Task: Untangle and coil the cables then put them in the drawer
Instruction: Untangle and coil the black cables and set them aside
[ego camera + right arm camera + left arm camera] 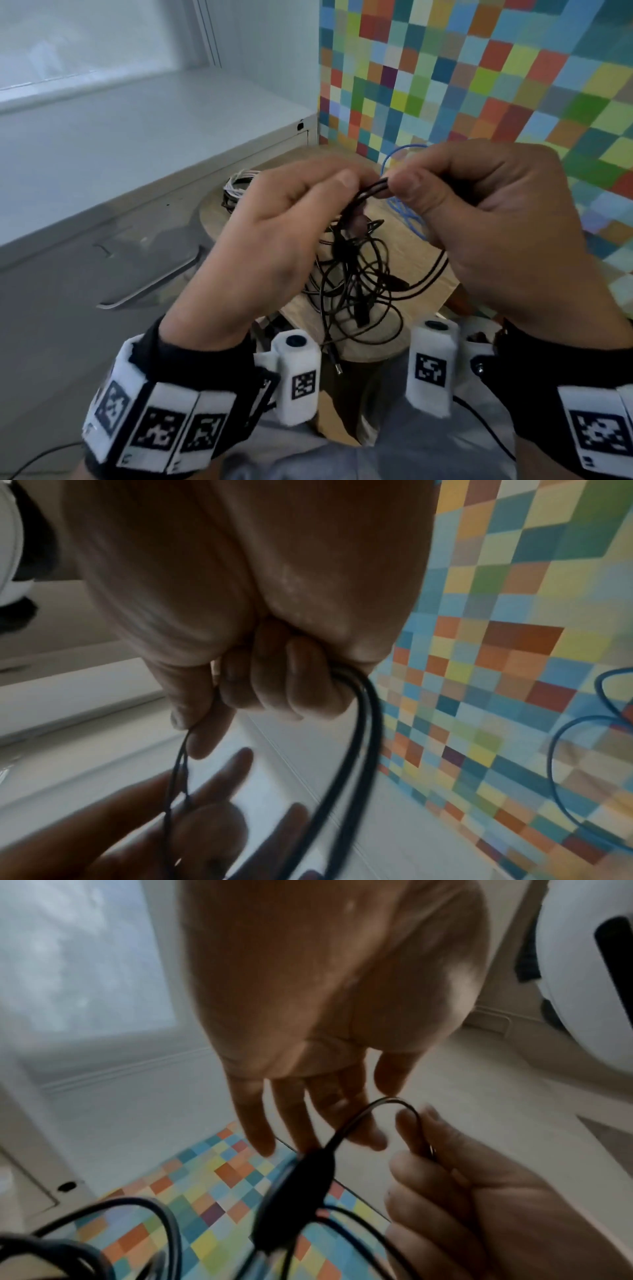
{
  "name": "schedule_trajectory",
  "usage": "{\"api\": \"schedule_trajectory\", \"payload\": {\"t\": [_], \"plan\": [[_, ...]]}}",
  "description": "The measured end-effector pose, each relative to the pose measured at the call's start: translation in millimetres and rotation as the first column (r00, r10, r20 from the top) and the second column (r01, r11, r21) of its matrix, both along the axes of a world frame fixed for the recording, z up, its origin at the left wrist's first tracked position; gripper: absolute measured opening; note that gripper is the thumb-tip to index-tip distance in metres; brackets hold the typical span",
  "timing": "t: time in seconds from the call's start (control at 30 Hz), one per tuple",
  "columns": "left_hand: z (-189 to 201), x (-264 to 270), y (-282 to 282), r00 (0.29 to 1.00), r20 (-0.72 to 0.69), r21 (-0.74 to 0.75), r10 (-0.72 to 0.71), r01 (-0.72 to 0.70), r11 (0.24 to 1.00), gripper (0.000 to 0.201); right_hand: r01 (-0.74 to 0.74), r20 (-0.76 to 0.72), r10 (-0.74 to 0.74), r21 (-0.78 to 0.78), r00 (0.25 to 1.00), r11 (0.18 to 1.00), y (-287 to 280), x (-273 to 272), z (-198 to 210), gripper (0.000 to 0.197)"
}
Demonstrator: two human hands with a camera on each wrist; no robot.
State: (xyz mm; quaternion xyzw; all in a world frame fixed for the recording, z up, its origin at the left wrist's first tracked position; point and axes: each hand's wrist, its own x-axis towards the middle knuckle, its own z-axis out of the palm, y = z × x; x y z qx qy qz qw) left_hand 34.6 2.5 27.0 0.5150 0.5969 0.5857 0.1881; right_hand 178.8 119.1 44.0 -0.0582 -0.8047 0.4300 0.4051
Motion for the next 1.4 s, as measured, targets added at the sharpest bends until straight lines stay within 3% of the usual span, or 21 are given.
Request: {"api": "schedule_trajectory", "payload": {"t": [0.07, 0.1, 0.23, 0.4, 0.47, 0.6, 0.67, 0.77, 0.87, 0.97, 1.03, 1.1, 1.27, 1.3, 1.4], "plan": [[1, -1, -8, 0.977, 0.177, 0.045, -0.120, 0.114, 0.993, 0.039, 0.048, 0.001, -0.048, 0.017, 0.999, 0.999, 4, 2, 2, 0.010], [1, -2, -10, 0.975, 0.175, 0.034, -0.135, 0.131, 0.991, 0.039, 0.063, 0.016, -0.064, 0.022, 0.998, 0.998, 6, 3, 2, 0.009], [-9, -12, -9, 0.997, 0.004, -0.071, 0.083, -0.083, 0.994, 0.028, 0.116, 0.136, -0.121, 0.041, 0.983, 0.992, 10, 6, -3, 0.002], [-27, -34, -9, 0.960, 0.065, -0.154, 0.273, -0.260, 0.953, 0.040, 0.266, 0.229, -0.274, 0.063, 0.934, 0.962, 34, 22, -13, 0.011], [-31, -44, -12, 0.931, 0.198, -0.123, 0.306, -0.287, 0.950, 0.036, 0.334, 0.275, -0.348, 0.097, 0.896, 0.937, 47, 30, -17, 0.016], [-28, -50, -11, 0.850, 0.506, 0.016, 0.147, -0.180, 0.984, 0.033, 0.415, 0.391, -0.454, 0.183, 0.801, 0.891, 67, 31, -28, 0.010], [-26, -44, -8, 0.846, 0.529, 0.031, 0.066, -0.097, 0.995, 0.033, 0.380, 0.503, -0.449, 0.239, 0.739, 0.894, 70, 24, -38, 0.014], [-28, -29, -3, 0.879, 0.477, 0.002, -0.004, 0.003, 1.000, 0.031, 0.319, 0.601, -0.423, 0.278, 0.678, 0.906, 63, 9, -47, 0.045], [-30, -16, 2, 0.900, 0.431, -0.032, -0.059, 0.081, 0.996, 0.032, 0.271, 0.526, -0.363, 0.245, 0.769, 0.931, 42, -4, -44, 0.077], [-30, -9, 7, 0.932, 0.361, -0.065, -0.033, 0.060, 0.996, 0.032, 0.081, 0.336, -0.136, 0.173, 0.932, 0.982, 20, -13, -40, 0.076], [-30, -6, 9, 0.962, 0.274, -0.076, 0.011, 0.011, 0.997, 0.032, -0.089, 0.218, 0.097, -0.046, 0.971, 0.995, 16, -17, -40, 0.077], [-30, -5, 9, 0.976, 0.212, -0.088, 0.049, -0.031, 0.996, 0.031, -0.216, 0.109, 0.251, -0.263, 0.962, 0.940, 13, -19, -38, 0.072], [-36, -9, 9, 0.990, 0.064, -0.103, 0.126, -0.119, 0.988, 0.031, -0.155, 0.042, 0.217, -0.572, 0.975, 0.806, 12, -15, -31, 0.032], [-37, -10, 10, 0.989, 0.040, -0.104, 0.142, -0.137, 0.985, 0.030, -0.151, 0.055, 0.228, -0.596, 0.972, 0.789, 11, -14, -31, 0.034], [-39, -13, 10, 0.989, -0.019, -0.101, 0.147, -0.148, 0.984, 0.024, -0.074, 0.181, 0.175, -0.461, 0.968, 0.885, 13, -12, -36, 0.040]]}}
